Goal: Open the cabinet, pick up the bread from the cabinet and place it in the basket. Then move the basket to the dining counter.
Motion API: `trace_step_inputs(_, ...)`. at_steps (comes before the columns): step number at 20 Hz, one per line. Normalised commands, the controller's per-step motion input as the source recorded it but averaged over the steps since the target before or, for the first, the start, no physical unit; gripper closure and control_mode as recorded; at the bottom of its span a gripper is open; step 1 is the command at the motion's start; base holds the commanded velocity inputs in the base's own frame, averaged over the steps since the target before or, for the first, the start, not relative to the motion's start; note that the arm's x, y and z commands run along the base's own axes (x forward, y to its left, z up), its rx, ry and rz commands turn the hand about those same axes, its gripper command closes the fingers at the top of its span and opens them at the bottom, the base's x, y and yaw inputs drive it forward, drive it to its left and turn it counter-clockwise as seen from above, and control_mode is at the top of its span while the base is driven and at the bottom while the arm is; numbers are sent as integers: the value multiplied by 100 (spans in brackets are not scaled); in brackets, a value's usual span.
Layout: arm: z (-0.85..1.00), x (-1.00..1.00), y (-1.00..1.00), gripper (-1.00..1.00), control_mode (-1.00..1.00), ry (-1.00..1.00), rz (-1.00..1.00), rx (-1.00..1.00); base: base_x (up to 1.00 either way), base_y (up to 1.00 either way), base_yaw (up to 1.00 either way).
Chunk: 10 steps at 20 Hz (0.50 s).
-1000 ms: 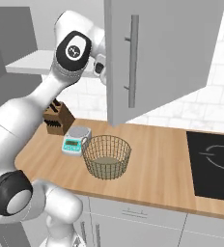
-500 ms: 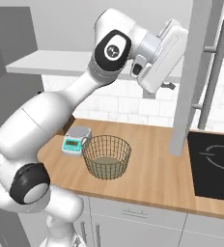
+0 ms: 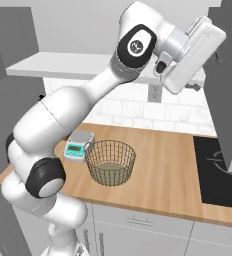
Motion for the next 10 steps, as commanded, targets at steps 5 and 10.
trace_step_inputs(5, -3, -20, 93, -100, -100, -17, 0, 0, 0, 0, 0)
trace_step_inputs(10, -3, -40, 100, -100, -100, -18, 5, -4, 0, 0, 0)
